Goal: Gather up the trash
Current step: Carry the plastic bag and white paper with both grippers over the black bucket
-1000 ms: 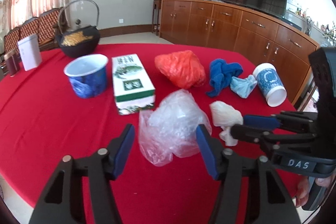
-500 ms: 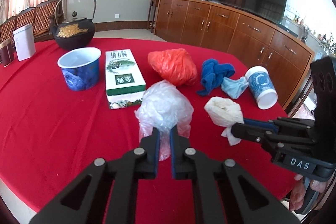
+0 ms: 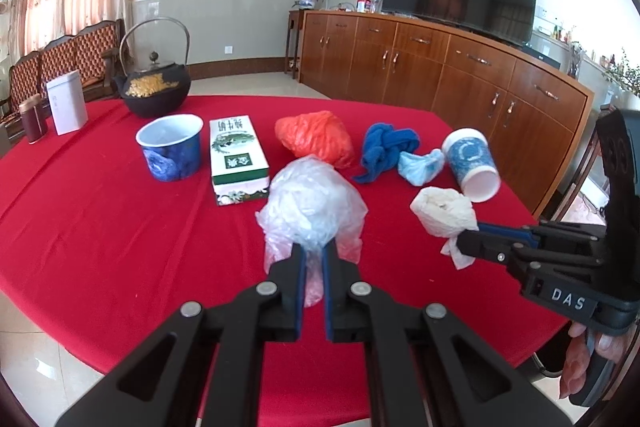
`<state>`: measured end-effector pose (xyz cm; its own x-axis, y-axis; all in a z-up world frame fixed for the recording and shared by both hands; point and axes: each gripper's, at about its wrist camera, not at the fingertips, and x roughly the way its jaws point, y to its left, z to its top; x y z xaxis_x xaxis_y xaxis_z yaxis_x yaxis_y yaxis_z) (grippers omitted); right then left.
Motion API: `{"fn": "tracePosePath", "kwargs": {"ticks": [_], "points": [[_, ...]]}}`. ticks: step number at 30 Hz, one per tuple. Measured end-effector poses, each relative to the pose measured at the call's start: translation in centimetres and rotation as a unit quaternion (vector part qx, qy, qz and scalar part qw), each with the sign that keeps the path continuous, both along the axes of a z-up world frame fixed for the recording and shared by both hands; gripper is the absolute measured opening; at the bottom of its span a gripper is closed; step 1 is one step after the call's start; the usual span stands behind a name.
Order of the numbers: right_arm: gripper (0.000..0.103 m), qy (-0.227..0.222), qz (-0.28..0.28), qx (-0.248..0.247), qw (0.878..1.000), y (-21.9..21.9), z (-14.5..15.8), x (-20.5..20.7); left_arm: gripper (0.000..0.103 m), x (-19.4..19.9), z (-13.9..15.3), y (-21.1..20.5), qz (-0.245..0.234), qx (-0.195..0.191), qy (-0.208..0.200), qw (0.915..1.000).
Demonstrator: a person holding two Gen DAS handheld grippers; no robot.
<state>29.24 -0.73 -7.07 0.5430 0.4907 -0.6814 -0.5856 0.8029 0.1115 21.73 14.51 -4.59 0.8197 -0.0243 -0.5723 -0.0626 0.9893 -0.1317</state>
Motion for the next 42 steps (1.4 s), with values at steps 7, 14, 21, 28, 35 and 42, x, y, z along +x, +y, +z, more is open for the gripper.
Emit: {"fn": "tracePosePath", "kwargs": {"ticks": [7, 14, 21, 28, 35, 42], "points": [[0.015, -0.022, -0.017, -0.007, 1.000, -1.8, 1.4, -3.4, 0.008, -2.3, 1.0, -2.2, -0.009, 0.003, -0.007, 0.9999], [0.015, -0.037, -0.045, -0.007, 0.998, -4.5, 2.4, -5.8, 0.008, -3.9, 1.6, -4.3, -0.025, 0.007, -0.007, 0.9996], [0.015, -0.048, -0.081, -0.009, 0.996, -8.1, 3.1, -7.4, 0.008, -4.3, 2.4, -7.0, -0.050, 0.010, -0.014, 0.9986], [0.015, -0.052, -0.118, -0.014, 0.992, -12.2, 3.5, -8.3, 0.008, -4.3, 2.8, -10.2, -0.080, 0.014, -0.019, 0.9965], [0.015, -0.048, -0.158, -0.020, 0.986, -16.8, 3.0, -8.9, 0.008, -3.8, 2.6, -13.6, -0.116, 0.017, -0.017, 0.9930], [0.015, -0.040, -0.209, -0.025, 0.977, -22.9, 2.2, -9.1, 0.008, -2.8, 2.1, -17.9, -0.157, 0.020, -0.012, 0.9874]]}}
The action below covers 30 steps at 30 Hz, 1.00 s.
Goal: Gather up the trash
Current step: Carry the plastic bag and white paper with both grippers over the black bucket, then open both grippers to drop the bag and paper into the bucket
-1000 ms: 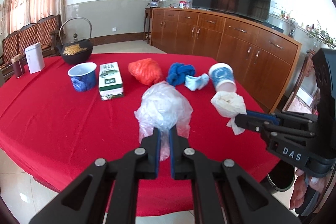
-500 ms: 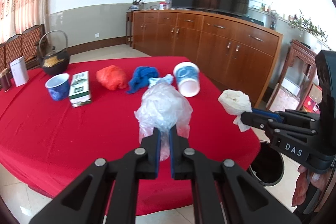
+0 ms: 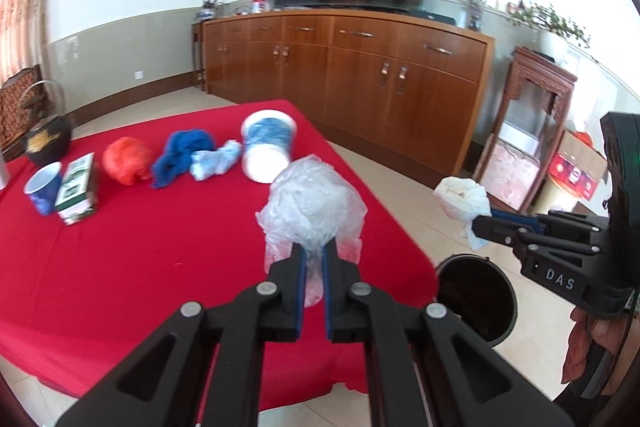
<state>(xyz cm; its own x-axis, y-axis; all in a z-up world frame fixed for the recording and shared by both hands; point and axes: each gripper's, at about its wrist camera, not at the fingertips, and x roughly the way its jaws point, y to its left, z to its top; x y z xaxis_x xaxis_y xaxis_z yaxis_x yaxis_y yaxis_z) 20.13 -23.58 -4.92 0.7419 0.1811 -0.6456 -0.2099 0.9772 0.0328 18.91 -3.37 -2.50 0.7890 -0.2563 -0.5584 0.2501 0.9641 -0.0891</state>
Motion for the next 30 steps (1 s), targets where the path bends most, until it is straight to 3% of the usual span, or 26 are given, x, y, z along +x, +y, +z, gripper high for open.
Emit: {"fn": "tracePosePath", "kwargs": {"ticks": [15, 30], "points": [[0.015, 0.033, -0.099, -0.014, 0.994, -12.0, -3.3, -1.9, 0.008, 0.7, -1.3, -9.9, -0.101, 0.014, 0.012, 0.9948], [0.015, 0.104, -0.142, -0.023, 0.984, -19.8, -9.7, -2.3, 0.008, 1.6, -7.1, -20.6, -0.205, 0.032, 0.083, 0.9747]]}}
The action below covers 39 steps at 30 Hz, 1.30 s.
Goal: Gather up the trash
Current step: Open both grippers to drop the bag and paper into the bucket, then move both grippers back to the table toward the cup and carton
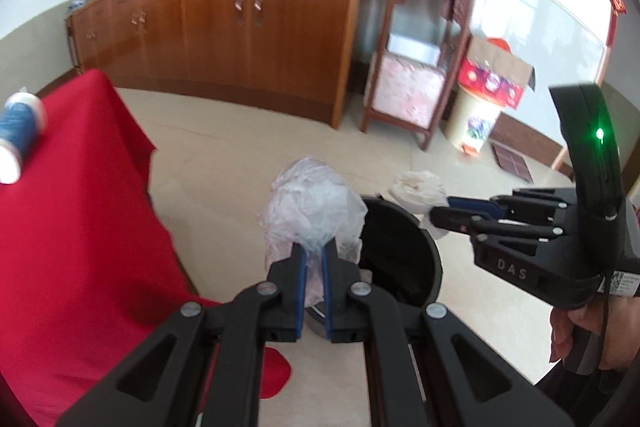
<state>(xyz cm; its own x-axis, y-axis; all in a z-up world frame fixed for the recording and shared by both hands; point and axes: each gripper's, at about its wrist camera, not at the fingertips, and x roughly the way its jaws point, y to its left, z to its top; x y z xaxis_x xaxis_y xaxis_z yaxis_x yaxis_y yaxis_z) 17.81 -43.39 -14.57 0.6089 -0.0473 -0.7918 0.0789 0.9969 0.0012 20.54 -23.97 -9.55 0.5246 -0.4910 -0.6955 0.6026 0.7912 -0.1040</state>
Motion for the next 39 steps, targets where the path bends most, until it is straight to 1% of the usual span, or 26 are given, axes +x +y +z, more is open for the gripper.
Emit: {"fn": "tracePosePath", "kwargs": {"ticks": [4, 7, 10, 11, 12, 13, 14, 15, 16, 18, 20, 21, 23, 24, 25, 27, 29, 30, 34, 39], "points": [[0.015, 0.030, 0.006, 0.001, 1.000, -1.3, -2.5, 1.1, 0.008, 0.9, -2.6, -2.4, -0.020, 0.010, 0.036, 0.9991], [0.015, 0.052, 0.009, 0.005, 0.999, -2.4, -4.4, 1.8, 0.008, 1.5, -4.1, -3.7, -0.028, 0.019, 0.051, 0.9981], [0.016, 0.077, 0.016, 0.016, 0.997, -3.4, -6.0, 2.8, 0.009, 2.1, -5.2, -4.5, -0.034, 0.018, 0.065, 0.9972], [0.017, 0.083, 0.020, 0.016, 0.996, -3.6, -6.5, 3.2, 0.013, 2.3, -5.7, -4.9, -0.036, 0.016, 0.072, 0.9966], [0.020, 0.089, 0.025, 0.018, 0.996, -3.7, -7.0, 3.5, 0.029, 2.5, -6.0, -5.1, -0.039, 0.015, 0.078, 0.9961], [0.027, 0.097, 0.027, 0.019, 0.995, -4.0, -7.5, 4.0, 0.047, 2.8, -6.5, -5.2, -0.037, 0.018, 0.085, 0.9956], [0.060, 0.106, 0.021, 0.009, 0.994, -4.2, -8.1, 4.4, 0.082, 2.9, -6.8, -5.3, -0.028, 0.029, 0.086, 0.9954], [0.094, 0.110, 0.009, -0.006, 0.994, -4.6, -8.5, 4.5, 0.096, 2.9, -6.6, -5.0, -0.019, 0.034, 0.080, 0.9960], [0.098, 0.107, -0.001, -0.009, 0.994, -5.0, -8.7, 4.5, 0.096, 2.9, -6.3, -4.7, -0.015, 0.032, 0.075, 0.9966], [0.098, 0.101, -0.026, -0.003, 0.995, -6.2, -8.4, 4.3, 0.097, 2.8, -5.4, -3.8, -0.001, 0.036, 0.055, 0.9978], [0.098, 0.089, -0.047, -0.010, 0.995, -6.8, -7.7, 4.2, 0.098, 2.8, -4.2, -3.0, 0.012, 0.041, 0.040, 0.9983], [0.102, 0.081, -0.055, -0.010, 0.995, -7.1, -7.3, 4.1, 0.100, 2.9, -3.8, -2.8, 0.019, 0.042, 0.034, 0.9984], [0.103, 0.068, -0.070, -0.005, 0.995, -7.1, -6.5, 3.8, 0.102, 2.8, -2.6, -2.0, 0.034, 0.041, 0.018, 0.9984], [0.103, 0.062, -0.073, -0.005, 0.995, -7.0, -6.2, 3.8, 0.102, 2.7, -2.2, -1.4, 0.038, 0.038, 0.015, 0.9984], [0.103, 0.052, -0.075, -0.006, 0.996, -6.8, -5.7, 3.7, 0.102, 2.8, -1.8, -1.0, 0.032, 0.024, 0.025, 0.9989], [0.103, 0.039, -0.074, -0.012, 0.996, -6.0, -5.0, 3.7, 0.102, 2.7, -1.4, -1.0, 0.027, 0.023, 0.026, 0.9990], [0.103, 0.029, -0.068, -0.016, 0.997, -5.2, -4.1, 3.8, 0.103, 1.8, -0.6, -1.0, 0.031, 0.036, 0.001, 0.9989], [0.103, 0.022, -0.069, -0.018, 0.997, -4.8, -3.7, 3.7, 0.103, 1.6, -0.4, -1.1, 0.030, 0.037, -0.004, 0.9989], [0.103, -0.001, -0.084, -0.011, 0.996, -4.2, -1.9, 3.2, 0.103, 1.3, 0.9, -0.3, 0.035, 0.026, -0.008, 0.9990], [0.103, -0.029, -0.089, 0.003, 0.996, -3.0, 0.5, 2.6, 0.103, 0.6, 2.8, 1.7, 0.047, 0.013, -0.032, 0.9983]]}}
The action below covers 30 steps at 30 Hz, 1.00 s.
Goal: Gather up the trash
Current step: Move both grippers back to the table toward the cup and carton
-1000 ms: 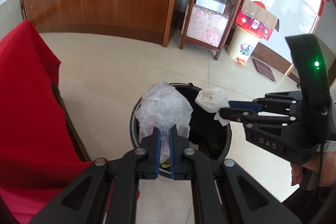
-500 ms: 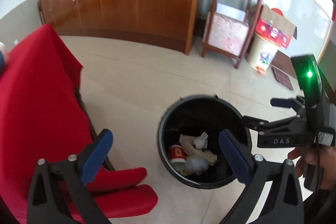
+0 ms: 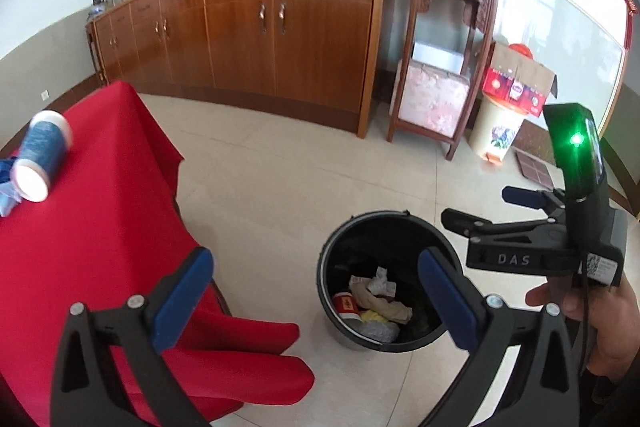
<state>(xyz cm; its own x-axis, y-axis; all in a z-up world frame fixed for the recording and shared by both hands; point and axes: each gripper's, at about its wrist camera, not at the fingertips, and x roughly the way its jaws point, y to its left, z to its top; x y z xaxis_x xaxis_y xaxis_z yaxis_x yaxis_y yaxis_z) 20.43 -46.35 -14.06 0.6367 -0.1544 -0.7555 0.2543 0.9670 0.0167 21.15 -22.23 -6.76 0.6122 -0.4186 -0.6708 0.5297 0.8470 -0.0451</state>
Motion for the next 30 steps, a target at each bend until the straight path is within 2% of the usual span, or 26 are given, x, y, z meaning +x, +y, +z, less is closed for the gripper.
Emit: {"fn": "tracePosePath", "kwargs": {"ticks": [5, 13, 16, 19, 25, 30], "points": [[0.103, -0.028, 0.021, 0.009, 0.999, 2.8, 2.3, 0.3, 0.103, -0.3, 1.5, 2.7, 0.029, -0.021, -0.021, 0.9991], [0.103, -0.063, 0.060, 0.014, 0.996, 8.1, 5.1, 1.4, 0.103, -0.3, 2.7, 7.5, 0.087, -0.015, -0.044, 0.9952], [0.103, -0.088, 0.077, 0.012, 0.993, 10.3, 6.2, 1.6, 0.103, -0.6, 3.2, 9.7, 0.110, -0.017, -0.054, 0.9923], [0.103, -0.093, 0.100, 0.011, 0.991, 12.9, 6.9, 2.0, 0.103, -1.0, 3.7, 12.1, 0.137, -0.019, -0.062, 0.9884], [0.103, -0.083, 0.135, 0.002, 0.987, 18.0, 7.8, 3.0, 0.103, -2.1, 4.5, 17.8, 0.202, -0.016, -0.082, 0.9758], [0.103, -0.098, 0.177, -0.003, 0.979, 22.9, 8.9, 3.7, 0.103, -2.6, 4.7, 23.2, 0.266, 0.000, -0.097, 0.9591]]}}
